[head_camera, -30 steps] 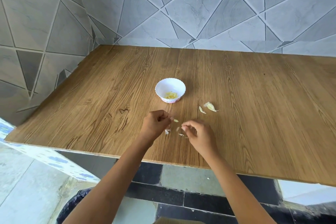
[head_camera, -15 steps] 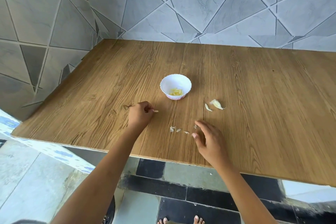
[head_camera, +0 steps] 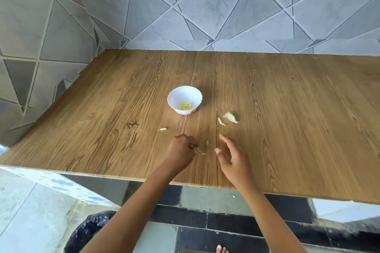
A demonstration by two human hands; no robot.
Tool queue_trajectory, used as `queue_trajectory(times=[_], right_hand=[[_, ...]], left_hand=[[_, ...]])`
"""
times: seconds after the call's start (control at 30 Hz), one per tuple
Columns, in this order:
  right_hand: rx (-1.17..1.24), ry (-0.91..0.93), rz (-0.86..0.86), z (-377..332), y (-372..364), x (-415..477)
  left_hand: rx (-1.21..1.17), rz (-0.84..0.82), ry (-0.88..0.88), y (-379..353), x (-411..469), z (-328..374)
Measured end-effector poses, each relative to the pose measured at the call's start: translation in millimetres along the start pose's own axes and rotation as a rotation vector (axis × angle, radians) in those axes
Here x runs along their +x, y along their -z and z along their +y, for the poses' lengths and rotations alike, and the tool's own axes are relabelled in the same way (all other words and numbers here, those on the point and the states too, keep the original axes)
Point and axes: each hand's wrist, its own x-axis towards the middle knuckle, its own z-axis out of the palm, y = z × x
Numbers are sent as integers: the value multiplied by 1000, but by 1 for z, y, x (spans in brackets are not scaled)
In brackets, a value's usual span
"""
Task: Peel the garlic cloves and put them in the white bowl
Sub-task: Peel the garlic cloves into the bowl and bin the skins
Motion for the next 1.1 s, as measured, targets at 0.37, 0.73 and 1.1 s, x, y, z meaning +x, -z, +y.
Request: queue_trajectory(times=[0.37,0.73,1.1], right_hand=[[301,-160,11,-1,17,-2],[828,-456,21,-12,17,15],[1536,-994,77,-41,13,43]], left_hand=[[61,-150,-210,-1,20,26],[228,-65,-488,-10,8,8],[-204,-168,-279,29,33,52]])
